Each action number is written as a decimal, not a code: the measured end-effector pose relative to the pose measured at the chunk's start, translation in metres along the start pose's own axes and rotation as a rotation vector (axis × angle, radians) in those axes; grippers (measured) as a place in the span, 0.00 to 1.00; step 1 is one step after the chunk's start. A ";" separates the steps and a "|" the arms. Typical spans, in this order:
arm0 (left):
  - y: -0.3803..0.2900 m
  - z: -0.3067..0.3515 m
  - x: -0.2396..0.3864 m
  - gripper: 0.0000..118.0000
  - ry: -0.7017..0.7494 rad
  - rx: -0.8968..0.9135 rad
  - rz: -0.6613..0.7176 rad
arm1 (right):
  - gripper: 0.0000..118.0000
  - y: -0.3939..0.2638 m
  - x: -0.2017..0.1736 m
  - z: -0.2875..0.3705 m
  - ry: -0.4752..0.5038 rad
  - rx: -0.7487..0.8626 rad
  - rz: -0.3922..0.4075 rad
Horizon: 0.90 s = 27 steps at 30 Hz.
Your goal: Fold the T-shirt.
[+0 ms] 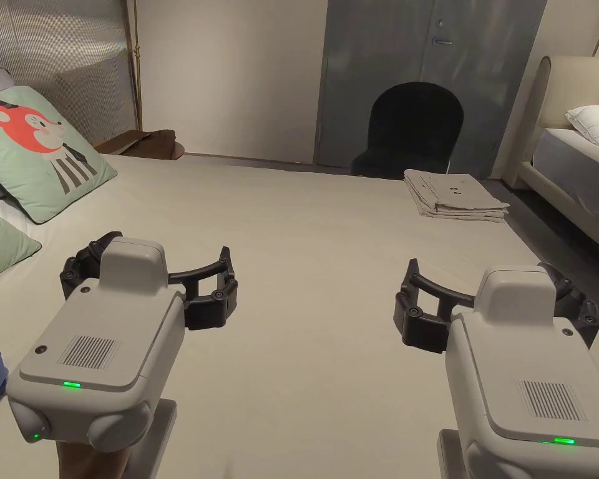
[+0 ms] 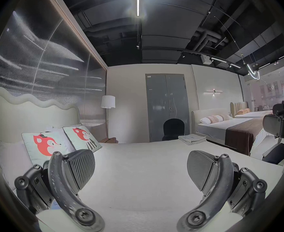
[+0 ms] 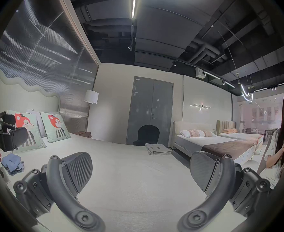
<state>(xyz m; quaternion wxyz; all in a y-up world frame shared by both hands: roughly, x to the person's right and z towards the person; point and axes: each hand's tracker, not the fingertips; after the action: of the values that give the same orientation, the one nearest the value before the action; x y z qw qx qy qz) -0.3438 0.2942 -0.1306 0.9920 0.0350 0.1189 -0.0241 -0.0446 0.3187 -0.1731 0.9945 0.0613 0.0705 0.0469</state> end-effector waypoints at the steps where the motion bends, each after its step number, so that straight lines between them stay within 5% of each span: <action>1: 0.000 0.000 0.000 0.93 0.001 -0.002 -0.001 | 0.97 0.000 0.000 0.000 0.000 0.001 0.001; 27: -0.004 -0.002 -0.001 0.93 0.003 -0.016 0.005 | 0.97 -0.002 0.002 -0.001 -0.005 -0.004 -0.001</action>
<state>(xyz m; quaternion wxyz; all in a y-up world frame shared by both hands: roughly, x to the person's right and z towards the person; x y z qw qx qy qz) -0.3457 0.2908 -0.1327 0.9921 0.0273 0.1207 -0.0204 -0.0428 0.3165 -0.1741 0.9948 0.0594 0.0681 0.0463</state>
